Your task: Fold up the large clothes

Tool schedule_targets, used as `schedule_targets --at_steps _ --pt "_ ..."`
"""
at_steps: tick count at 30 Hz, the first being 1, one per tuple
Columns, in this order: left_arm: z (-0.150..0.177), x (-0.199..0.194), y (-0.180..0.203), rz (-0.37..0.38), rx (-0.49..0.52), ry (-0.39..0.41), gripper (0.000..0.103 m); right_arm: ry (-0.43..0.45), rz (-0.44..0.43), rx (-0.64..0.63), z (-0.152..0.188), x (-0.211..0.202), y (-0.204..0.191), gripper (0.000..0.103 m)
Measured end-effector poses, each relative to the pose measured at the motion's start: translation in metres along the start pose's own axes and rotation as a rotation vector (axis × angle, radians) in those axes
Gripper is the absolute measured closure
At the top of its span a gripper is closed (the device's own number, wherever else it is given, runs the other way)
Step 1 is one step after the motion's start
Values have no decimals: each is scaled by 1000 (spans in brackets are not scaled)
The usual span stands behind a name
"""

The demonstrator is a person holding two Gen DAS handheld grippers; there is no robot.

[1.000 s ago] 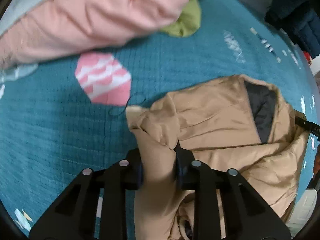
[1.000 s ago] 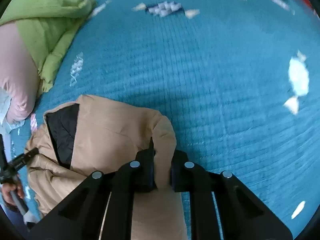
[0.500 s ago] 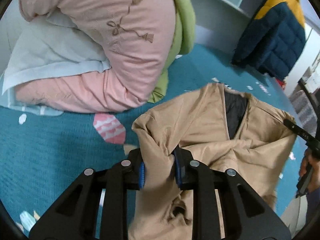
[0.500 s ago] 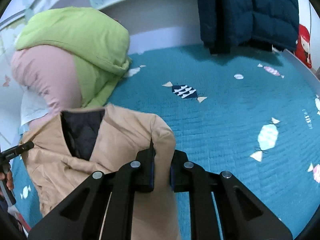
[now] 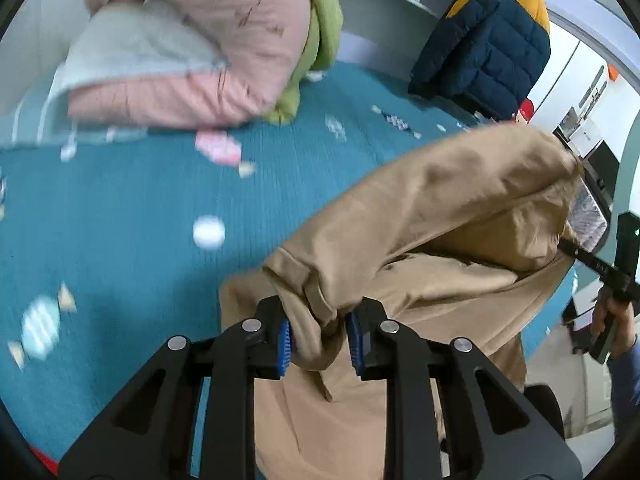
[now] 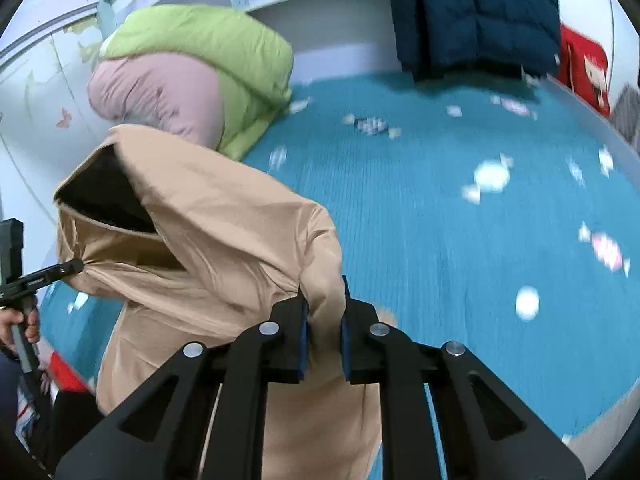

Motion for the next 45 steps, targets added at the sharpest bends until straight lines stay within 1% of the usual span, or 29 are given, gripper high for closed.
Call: schedule_targets --at_steps 2,5,8,9,11,12,13,14,15,16,20,23,24,25,26,28,29,30,31,32,33,34,35,36,38,41,42,44,45 --pt "35 -3 -6 3 -23 -30 80 -54 3 -2 33 -4 -7 90" --pt "76 1 -19 -14 -58 -73 80 -122 8 16 80 -5 -13 89" --pt "121 8 -33 -50 -82 -126 79 -202 49 10 120 2 -14 84" --pt "129 9 -36 -61 -84 -138 74 -235 61 22 134 5 -11 82" --pt "142 9 -41 -73 -86 -154 68 -265 47 57 153 4 -12 78" --pt "148 5 -41 -73 -84 -158 61 -270 48 58 158 1 -12 76" --pt "151 1 -41 -71 -87 -150 48 -277 57 52 163 -4 -13 76" --pt "153 -5 -42 -69 -92 -138 42 -278 63 50 166 -10 -13 75" --pt "154 -15 -44 -85 -105 -123 32 -277 65 51 167 -16 -15 76" --pt "154 -23 -45 -93 -111 -117 29 -272 65 51 165 -25 -16 75" --pt "145 -59 -39 -96 -113 -59 29 -210 63 40 146 -56 -21 71" --pt "117 -84 -13 -37 -117 48 23 -146 17 56 121 -67 -30 71" --pt "111 -84 -4 -13 -119 61 21 -137 2 76 114 -64 -32 74" --pt "104 -79 8 4 -123 61 21 -131 -12 104 108 -59 -32 74" --pt "98 -72 14 -3 -129 49 21 -138 -39 147 103 -47 -33 75" --pt "97 -40 29 -18 -145 -21 21 -175 -58 203 104 -23 -31 81" --pt "100 -22 32 -33 -148 -56 21 -223 -66 251 111 -4 -27 83" --pt "108 -3 27 -91 -147 -99 21 -264 -71 297 120 10 -23 86" --pt "119 15 18 -171 -147 -155 22 -336 -59 347 138 28 -16 89" --pt "133 32 5 -235 -161 -211 22 -380 -55 366 152 38 -11 92" --pt "145 42 -5 -239 -190 -246 22 -410 -49 387 166 46 -6 103" --pt "153 46 -10 -227 -213 -256 21 -440 -47 416 184 54 1 103" --pt "158 48 -14 -218 -223 -251 21 -450 -67 439 194 59 5 103" --pt "162 46 -15 -218 -192 -228 22 -447 -91 467 200 61 8 103" --pt "164 47 -12 -237 -130 -217 22 -447 -112 509 200 61 11 103" --pt "160 43 -11 -229 -141 -209 21 -477 -53 425 189 56 6 103" --pt "155 35 -11 -204 -170 -189 21 -468 -32 403 181 50 3 98" --pt "148 22 -9 -145 -210 -133 21 -400 -8 337 154 32 -7 98" --pt "145 17 -9 -125 -222 -113 21 -359 -26 314 139 26 -16 98"
Point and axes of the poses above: each gripper's, at about its wrist camera, not at the fingertips, and x roughly the way its jaws point, y to its right, z to its underside, the point moved 8 cm from there along x, roughly the way its jaws point, and after that the axes turned 8 degrees about -x, right-handed, at the moved point
